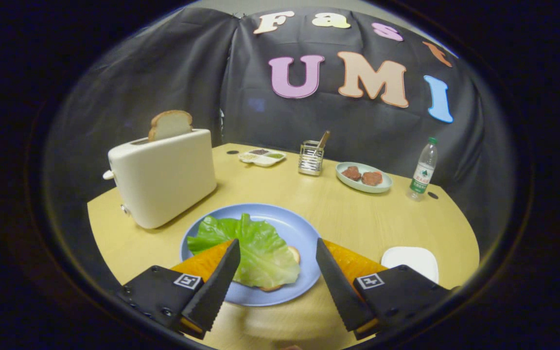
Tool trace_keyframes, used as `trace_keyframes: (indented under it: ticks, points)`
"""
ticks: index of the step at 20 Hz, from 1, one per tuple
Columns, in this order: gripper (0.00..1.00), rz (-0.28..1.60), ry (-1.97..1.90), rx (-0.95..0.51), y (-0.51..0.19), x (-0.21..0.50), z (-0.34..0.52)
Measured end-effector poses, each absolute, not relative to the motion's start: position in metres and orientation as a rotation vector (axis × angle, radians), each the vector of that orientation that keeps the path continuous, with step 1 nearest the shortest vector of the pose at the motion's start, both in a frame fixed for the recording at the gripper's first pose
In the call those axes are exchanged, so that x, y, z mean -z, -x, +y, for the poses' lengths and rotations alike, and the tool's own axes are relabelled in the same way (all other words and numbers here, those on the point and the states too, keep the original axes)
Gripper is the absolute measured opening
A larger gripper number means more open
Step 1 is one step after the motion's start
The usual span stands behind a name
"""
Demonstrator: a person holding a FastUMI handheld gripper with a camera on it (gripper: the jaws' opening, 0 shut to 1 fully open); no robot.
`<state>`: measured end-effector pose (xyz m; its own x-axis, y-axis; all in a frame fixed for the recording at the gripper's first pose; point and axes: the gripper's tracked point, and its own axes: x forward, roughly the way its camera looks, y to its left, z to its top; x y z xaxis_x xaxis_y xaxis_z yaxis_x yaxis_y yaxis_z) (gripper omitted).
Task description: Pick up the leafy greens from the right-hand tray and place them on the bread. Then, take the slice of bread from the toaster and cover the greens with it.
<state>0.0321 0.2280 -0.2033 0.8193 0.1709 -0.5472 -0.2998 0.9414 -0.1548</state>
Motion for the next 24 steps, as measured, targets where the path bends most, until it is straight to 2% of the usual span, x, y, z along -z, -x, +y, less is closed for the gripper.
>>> trace_keyframes:
  ticks: [5, 17, 24]
  points:
    - [1.0, 0.541, 0.121, -0.317, -0.027, 0.168, 0.266]
    - [0.97, 0.681, -0.158, -0.45, -0.039, 0.09, 0.382]
    - [0.97, 0.804, -0.392, -0.483, -0.06, 0.09, 0.456]
